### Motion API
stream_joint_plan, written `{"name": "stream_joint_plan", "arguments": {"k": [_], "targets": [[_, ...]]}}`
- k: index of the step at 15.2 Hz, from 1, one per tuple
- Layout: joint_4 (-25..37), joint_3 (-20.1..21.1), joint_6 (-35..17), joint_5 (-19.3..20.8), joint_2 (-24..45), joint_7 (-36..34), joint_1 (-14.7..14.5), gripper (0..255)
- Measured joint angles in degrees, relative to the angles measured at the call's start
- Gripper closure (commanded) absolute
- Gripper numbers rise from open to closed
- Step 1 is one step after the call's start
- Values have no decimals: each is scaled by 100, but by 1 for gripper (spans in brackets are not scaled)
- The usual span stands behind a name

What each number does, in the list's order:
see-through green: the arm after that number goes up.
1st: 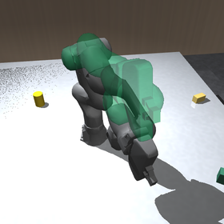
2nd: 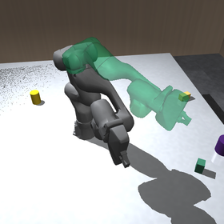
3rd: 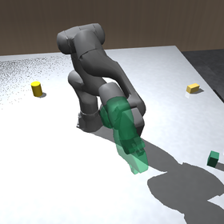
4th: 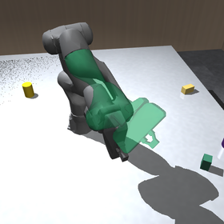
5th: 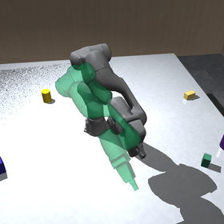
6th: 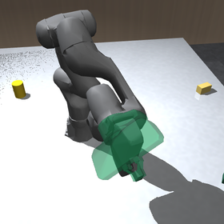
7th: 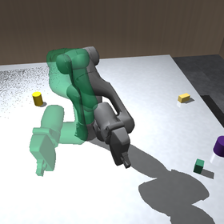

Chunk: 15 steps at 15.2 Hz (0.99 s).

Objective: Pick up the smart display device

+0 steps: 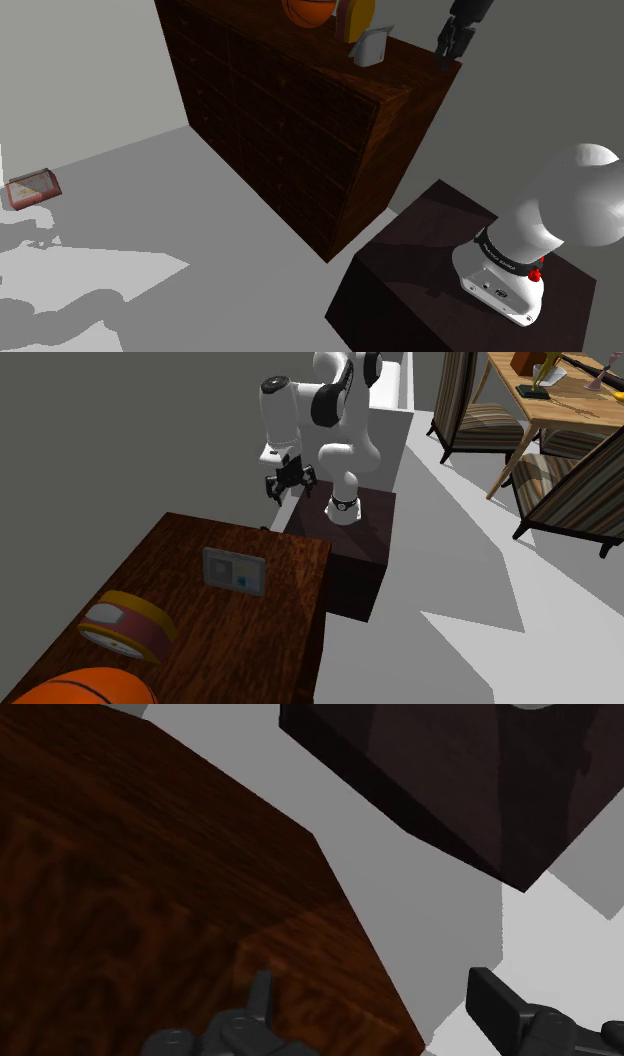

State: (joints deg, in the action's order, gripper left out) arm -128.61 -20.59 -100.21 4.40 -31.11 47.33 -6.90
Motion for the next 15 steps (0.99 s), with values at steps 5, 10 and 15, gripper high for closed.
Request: {"name": "stream_joint_plan", "arguments": {"k": [5, 10, 15], "targets": [[970, -655, -162, -47, 1003, 1684, -371, 0], [2041, -1203, -243, -454, 2119, 3417, -654, 0], [3369, -1459, -88, -1178, 3385, 5044, -693, 0]]}}
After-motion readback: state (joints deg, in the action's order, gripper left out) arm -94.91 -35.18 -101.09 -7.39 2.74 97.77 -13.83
